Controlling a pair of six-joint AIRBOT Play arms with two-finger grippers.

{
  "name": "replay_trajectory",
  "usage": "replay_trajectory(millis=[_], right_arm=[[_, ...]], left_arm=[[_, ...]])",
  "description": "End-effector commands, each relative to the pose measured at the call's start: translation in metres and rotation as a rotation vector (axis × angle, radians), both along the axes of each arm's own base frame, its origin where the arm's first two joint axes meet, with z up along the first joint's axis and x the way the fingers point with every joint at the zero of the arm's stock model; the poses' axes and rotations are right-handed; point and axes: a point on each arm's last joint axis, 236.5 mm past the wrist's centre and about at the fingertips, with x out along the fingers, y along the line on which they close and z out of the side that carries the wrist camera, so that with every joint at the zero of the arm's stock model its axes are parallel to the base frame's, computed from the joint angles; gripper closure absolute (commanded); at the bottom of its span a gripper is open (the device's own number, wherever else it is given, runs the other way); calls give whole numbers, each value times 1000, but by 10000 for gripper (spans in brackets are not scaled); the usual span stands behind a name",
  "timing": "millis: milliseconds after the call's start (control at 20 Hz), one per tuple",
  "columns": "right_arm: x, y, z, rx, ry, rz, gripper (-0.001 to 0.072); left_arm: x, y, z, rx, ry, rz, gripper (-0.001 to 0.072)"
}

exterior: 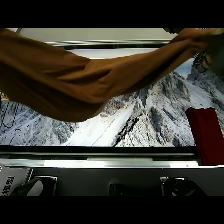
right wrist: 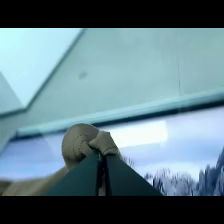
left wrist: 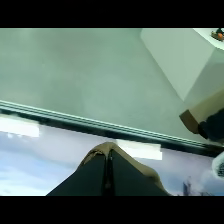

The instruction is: Fold the clothes and pants, and hang the long-sleeved shirts on hangers.

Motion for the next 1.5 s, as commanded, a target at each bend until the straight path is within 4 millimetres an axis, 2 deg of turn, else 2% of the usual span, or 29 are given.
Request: replay_trajectory(millis=[0,100,200,300,400,550,700,800,850,950,1100,1200,1300,1350,1400,1450], right_arm=[[-56,-37,46,28,-149,-38,685],[-60,-47,48,25,-160,-73,685],[-38,-57,25,6,-61,-153,685],[-3,-66,-25,-67,130,-262,685],[39,-63,-82,-173,333,-349,685],[111,-31,-170,-264,552,-385,685],[175,21,-270,-193,714,-358,685],[196,57,-332,-116,815,-303,684],[202,69,-356,-80,859,-292,684],[209,82,-392,17,931,-291,684],[223,83,-420,260,1030,-266,683],[235,72,-418,373,1051,-205,672],[238,58,-412,435,1076,-133,518],[234,54,-407,459,1101,-66,415],[228,50,-399,460,1117,20,349],[218,46,-386,446,1122,128,331]], left_arm=[[-55,25,9,8,-6,196,695],[-54,26,-2,6,41,198,695],[-35,26,-29,-21,131,164,694],[-4,17,-70,-54,239,83,694],[30,7,-133,-69,391,6,694],[82,1,-231,-120,564,-30,694],[132,5,-312,-174,639,9,694],[160,5,-355,-196,687,22,694],[173,2,-373,-218,700,27,694],[192,0,-404,-251,720,40,695],[199,-3,-449,-280,803,45,694],[195,-5,-467,-283,853,40,694],[194,-5,-471,-284,867,37,694],[194,-6,-470,-284,865,36,694],[192,-6,-470,-284,872,32,694],[189,-8,-471,-284,888,24,694]])
